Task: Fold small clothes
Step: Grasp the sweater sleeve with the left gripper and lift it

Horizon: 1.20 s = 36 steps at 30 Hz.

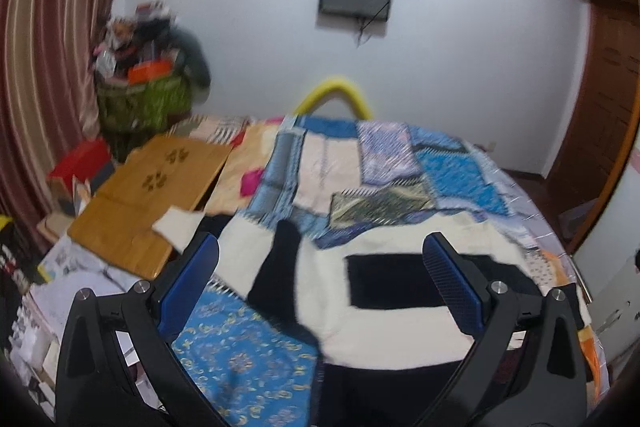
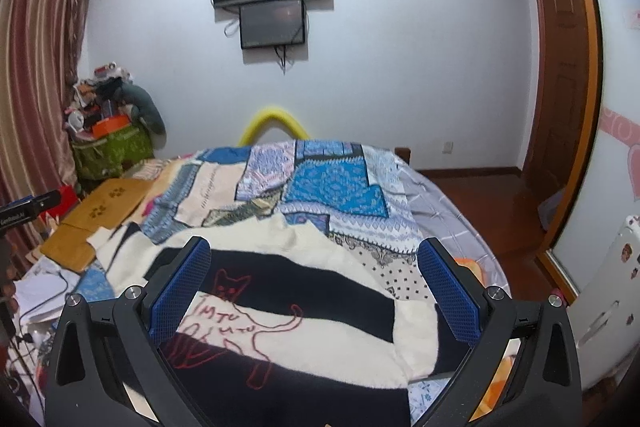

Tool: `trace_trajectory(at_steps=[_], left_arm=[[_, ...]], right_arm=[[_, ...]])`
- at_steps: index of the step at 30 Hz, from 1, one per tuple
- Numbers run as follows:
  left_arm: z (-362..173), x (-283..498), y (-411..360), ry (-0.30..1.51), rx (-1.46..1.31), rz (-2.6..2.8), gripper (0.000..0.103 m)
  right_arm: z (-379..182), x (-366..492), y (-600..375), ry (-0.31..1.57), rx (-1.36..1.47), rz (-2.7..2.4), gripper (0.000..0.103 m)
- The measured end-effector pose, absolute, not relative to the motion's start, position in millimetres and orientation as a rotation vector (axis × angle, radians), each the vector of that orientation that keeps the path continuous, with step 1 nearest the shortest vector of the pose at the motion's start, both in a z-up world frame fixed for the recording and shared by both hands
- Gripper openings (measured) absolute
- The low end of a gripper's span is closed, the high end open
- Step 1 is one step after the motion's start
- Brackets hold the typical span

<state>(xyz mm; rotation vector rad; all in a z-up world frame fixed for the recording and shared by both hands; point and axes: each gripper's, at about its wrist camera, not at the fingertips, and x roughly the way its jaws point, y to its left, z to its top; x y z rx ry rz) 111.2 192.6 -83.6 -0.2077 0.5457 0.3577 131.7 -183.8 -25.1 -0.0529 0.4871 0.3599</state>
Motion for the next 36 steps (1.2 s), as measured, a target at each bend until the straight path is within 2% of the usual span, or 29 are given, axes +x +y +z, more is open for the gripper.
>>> trace_trajectory(at_steps=[6, 14, 19, 24, 29, 34, 36], left_arm=[[-122.0, 140.7, 244.3, 0.673, -0.255, 0.407, 0.103], [-180.6, 172.8, 315.4, 0.816, -0.453, 0.447, 0.102], [-218.7, 186.6, 346.2, 0.908, -0.649, 0.403, 0.085], [-242.8, 196.3, 358.9, 0.947, -0.72, 0.4, 0.084], [-266.6, 205.4, 376.9, 0.964, -0.833, 0.388, 0.074], [-281.0, 214.2, 390.3, 0.968, -0.883, 0.407, 0.073], [-279.7, 215.8, 392.6, 0.954, -0.874, 0.417, 0.069]], right_arm=[[-35.8, 151.7, -183.7, 0.553, -0.035, 0.366, 0.103], [-46.4, 168.2, -180.3, 0.619, -0.072, 0.364, 0.103], [-55.4, 183.0, -176.4, 0.66, -0.064, 0.384, 0.103], [-65.3, 197.2, -171.7, 0.697, -0.051, 0.394, 0.103], [-75.8, 204.0, -166.7, 0.728, -0.031, 0.408, 0.103], [-84.0, 209.7, -161.8, 0.759, -0.041, 0.421, 0.103], [-85.0, 210.6, -162.1, 0.76, -0.043, 0.42, 0.103]])
